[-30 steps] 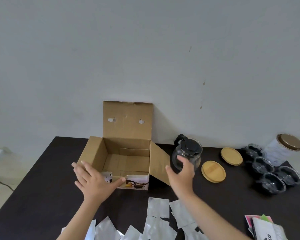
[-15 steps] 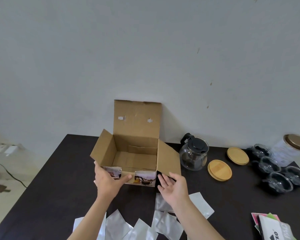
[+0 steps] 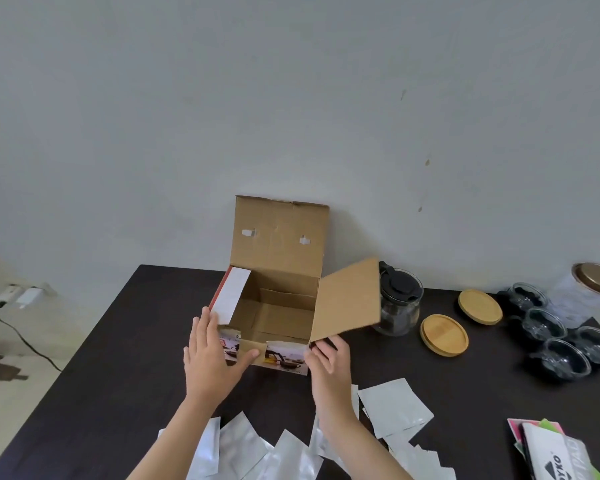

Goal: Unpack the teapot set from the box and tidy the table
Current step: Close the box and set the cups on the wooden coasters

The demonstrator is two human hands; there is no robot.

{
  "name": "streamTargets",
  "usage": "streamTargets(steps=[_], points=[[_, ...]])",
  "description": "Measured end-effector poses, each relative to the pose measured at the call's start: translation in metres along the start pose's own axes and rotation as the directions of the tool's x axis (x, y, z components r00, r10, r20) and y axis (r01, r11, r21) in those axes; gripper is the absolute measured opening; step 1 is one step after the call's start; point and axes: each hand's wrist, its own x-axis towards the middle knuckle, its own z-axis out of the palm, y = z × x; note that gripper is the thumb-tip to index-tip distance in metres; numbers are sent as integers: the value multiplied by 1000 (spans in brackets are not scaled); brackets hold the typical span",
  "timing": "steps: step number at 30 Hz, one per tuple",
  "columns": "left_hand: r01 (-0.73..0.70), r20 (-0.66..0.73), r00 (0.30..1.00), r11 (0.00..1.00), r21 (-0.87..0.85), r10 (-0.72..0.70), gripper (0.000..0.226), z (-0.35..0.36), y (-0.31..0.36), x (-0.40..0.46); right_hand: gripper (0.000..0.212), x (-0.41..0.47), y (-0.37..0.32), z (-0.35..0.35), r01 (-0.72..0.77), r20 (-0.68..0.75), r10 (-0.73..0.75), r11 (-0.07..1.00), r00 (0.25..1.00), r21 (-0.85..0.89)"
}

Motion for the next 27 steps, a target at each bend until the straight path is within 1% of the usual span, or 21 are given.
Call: streamTargets(steps=[2, 4, 6, 9, 13, 19, 23, 25, 27], points=[[-2, 10, 1000, 1000, 17, 2, 113, 1, 1, -1, 47, 0, 0, 4, 77, 49, -70, 984, 996, -160], [0, 13, 1000, 1000, 26, -1, 113, 1, 2, -2, 50, 2, 0, 6, 119, 93, -97, 953, 991, -278], [3, 20, 1000, 1000, 30, -4, 113, 2, 3, -2, 51, 6, 0, 6, 137, 109, -105, 927, 988, -348], [7, 30, 1000, 1000, 27, -8, 112, 3, 3, -2, 47, 11, -5, 7, 161, 128, -117, 897, 985, -412], [4, 34, 999, 1000, 30, -5, 111, 3, 1, -3, 44, 24, -12, 10, 200, 171, -128, 825, 977, -528], [2, 30, 1000, 1000, 17, -3, 111, 5, 0, -7, 51, 82, -46, 29, 209, 121, -170, 812, 978, -545], [1, 29, 1000, 1000, 29, -1, 112, 6, -2, -8, 69, 130, -80, 45, 177, 55, -172, 855, 983, -488], [-2, 32, 999, 999, 32, 1, 112, 8, -3, -7, 67, 150, -96, 49, 149, 16, -158, 889, 987, -434], [-7, 34, 999, 999, 35, 5, 111, 8, -4, -5, 69, 167, -104, 53, 129, 11, -136, 905, 991, -405]])
